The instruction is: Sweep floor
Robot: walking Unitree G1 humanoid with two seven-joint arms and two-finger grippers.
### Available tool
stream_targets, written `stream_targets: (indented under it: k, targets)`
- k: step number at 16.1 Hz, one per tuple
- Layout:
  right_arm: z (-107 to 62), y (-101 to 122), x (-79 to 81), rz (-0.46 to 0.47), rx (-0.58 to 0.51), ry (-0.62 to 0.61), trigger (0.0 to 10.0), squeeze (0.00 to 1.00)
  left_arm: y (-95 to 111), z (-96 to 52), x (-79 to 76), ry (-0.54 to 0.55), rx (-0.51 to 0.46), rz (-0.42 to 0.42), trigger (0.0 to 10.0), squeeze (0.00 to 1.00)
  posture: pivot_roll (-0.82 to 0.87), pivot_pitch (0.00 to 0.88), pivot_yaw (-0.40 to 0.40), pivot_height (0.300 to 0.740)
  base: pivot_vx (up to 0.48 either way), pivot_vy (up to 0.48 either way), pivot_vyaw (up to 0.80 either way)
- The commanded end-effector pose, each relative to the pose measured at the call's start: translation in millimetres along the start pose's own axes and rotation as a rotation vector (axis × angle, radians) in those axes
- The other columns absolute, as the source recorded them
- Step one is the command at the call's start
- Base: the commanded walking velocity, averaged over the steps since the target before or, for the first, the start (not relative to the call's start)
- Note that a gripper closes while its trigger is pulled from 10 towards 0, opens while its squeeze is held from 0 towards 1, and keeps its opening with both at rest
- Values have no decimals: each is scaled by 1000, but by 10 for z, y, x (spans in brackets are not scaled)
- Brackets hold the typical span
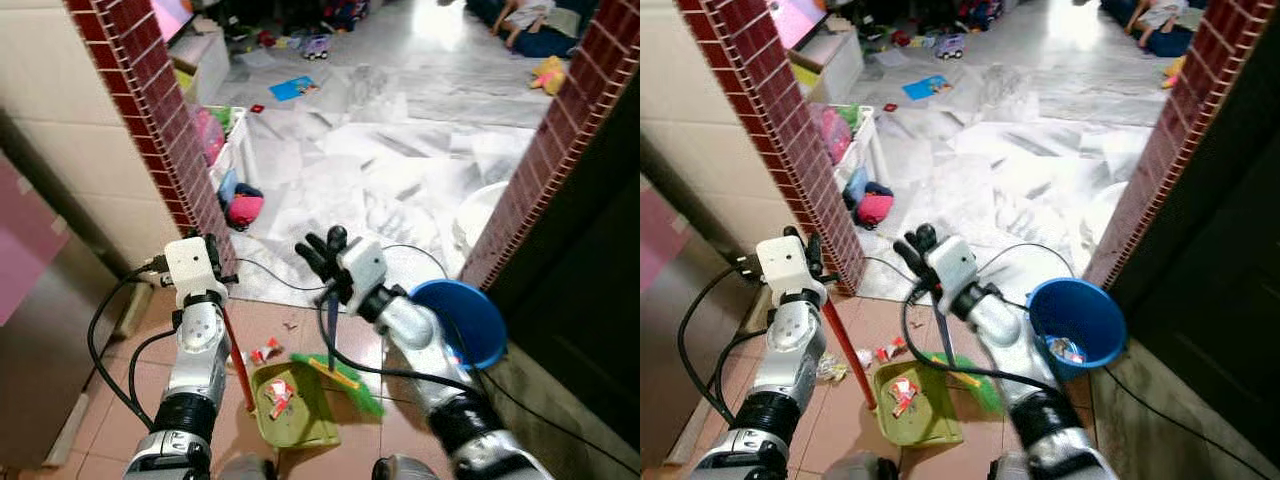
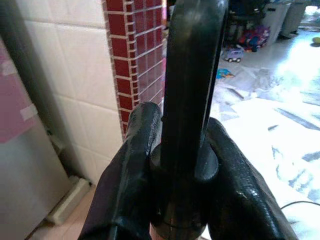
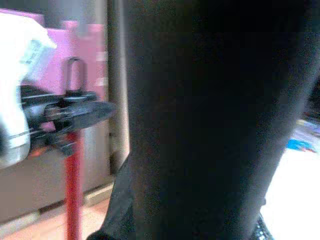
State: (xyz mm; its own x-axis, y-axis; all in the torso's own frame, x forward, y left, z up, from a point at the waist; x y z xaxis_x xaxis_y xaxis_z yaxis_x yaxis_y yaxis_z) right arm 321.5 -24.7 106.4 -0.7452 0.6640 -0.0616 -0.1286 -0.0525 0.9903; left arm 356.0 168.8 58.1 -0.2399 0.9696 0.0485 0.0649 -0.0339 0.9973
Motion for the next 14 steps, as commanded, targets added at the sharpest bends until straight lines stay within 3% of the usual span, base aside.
stream_targets:
  k: [1, 3, 5, 6, 9, 11, 14]
  targets:
    - [-60, 138, -18, 42, -24, 65, 10000, 0, -124, -18, -3, 0, 51, 5, 10000, 0, -57, 0, 53, 740, 0, 0, 0]
    - [-128, 286, -75, 78, -41, 89, 10000, 0, -143, -21, -50, -15, 61, 10, 10000, 0, -81, 0, 62, 740, 0, 0, 0]
    - [-173, 571, -126, 185, -95, 119, 10000, 0, -133, -12, -125, -37, 61, 10, 10000, 0, -98, 0, 71, 740, 0, 0, 0]
    - [-236, 792, -83, 224, -121, 203, 10000, 0, -133, -6, -157, -47, 65, 10, 10000, 0, -102, 0, 74, 740, 0, 0, 0]
    - [-283, 1096, -134, 255, -170, 238, 10000, 0, -142, 2, -159, -52, 67, 6, 10000, 0, -108, 0, 80, 740, 0, 0, 0]
    - [-262, 1343, -408, 231, -237, 124, 10000, 0, -143, 8, -198, -67, 79, -29, 10000, 0, -110, 0, 82, 740, 0, 0, 0]
    - [-278, 1452, -764, 50, -264, -90, 10000, 0, -136, -10, -274, -129, 84, -77, 10000, 0, -106, 0, 81, 740, 0, 0, 0]
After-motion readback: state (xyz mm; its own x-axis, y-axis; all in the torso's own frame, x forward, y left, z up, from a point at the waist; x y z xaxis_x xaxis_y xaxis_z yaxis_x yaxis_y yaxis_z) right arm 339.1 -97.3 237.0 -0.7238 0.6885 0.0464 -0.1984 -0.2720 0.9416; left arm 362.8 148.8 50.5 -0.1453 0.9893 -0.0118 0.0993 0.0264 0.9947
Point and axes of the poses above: a point about 5 cm out from each wrist's last joint towards the gripper, its own z axis pointing out of the wrist towards the gripper, its own y axis along the axis of the wrist's last joint, x = y × z, the point moved 5 cm from there along z, pointing out of the wrist towards the gripper, and after that the axes turned 5 degrees about z, right-handed, at the moved point
